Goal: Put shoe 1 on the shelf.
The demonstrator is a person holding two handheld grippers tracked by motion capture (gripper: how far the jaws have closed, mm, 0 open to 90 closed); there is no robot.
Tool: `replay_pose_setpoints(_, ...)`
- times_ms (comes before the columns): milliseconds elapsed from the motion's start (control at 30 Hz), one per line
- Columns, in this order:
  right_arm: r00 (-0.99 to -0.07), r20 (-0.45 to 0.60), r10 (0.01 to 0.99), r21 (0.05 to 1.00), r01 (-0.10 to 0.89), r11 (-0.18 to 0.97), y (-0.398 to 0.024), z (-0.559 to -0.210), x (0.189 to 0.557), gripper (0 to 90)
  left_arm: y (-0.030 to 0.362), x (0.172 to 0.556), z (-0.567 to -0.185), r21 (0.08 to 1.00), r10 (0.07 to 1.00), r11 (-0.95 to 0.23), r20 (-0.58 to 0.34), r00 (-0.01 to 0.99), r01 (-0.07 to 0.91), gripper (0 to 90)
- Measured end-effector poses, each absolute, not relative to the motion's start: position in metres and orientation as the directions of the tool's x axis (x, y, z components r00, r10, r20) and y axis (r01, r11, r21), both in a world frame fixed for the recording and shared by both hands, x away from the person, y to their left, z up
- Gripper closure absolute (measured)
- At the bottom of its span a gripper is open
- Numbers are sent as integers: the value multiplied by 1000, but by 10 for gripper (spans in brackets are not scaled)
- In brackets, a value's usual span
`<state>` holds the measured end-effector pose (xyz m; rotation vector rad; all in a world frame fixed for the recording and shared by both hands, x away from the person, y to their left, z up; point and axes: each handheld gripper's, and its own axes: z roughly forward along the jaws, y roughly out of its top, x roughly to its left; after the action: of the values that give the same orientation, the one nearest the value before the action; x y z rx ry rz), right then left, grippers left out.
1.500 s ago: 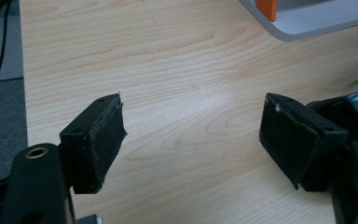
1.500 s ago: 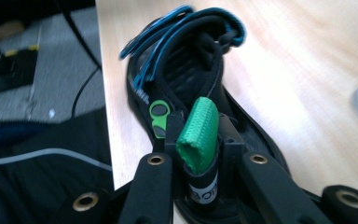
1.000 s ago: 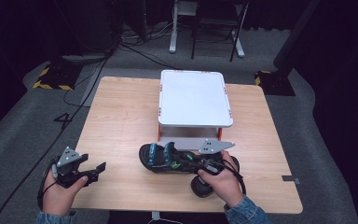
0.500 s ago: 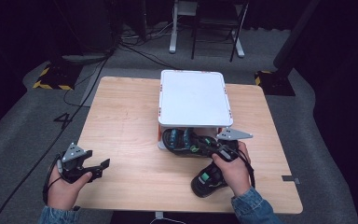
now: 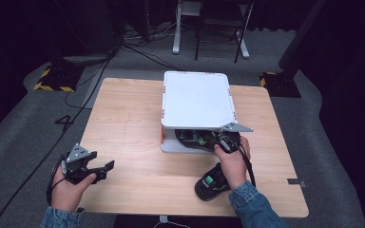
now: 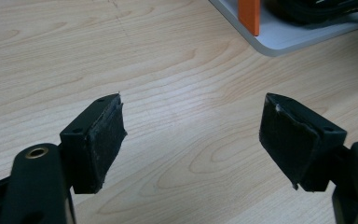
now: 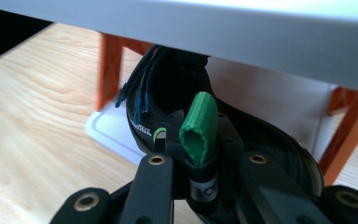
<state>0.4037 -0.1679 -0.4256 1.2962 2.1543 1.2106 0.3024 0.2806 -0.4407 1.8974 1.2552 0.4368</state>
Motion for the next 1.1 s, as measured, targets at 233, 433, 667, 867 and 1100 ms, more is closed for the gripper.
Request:
replay_pose_setpoints(233,-516,189,836,729,644,233,-170,-429,411,686,279,303,-443,770,883,-193,-135,450,609,226)
replay_pose_setpoints(433,-557,203,805,654,689,312,-176,-430,408,520,278,303,-443,767,883,-192,-137,449,612,226)
replay_pose_setpoints(667,-618,123,776,608,665,434,-175,-429,406,450,277,303,-444,765,880,-195,-140,453,614,225)
replay_pose_setpoints(867,-647,102,755,602,645,471,-180,-429,400,469,279,303,-444,766,880,-193,-141,453,613,225)
replay_pose_setpoints(1100,-659,161,735,622,646,443,-167,-431,399,679,276,304,-444,764,880,-194,-142,453,616,226)
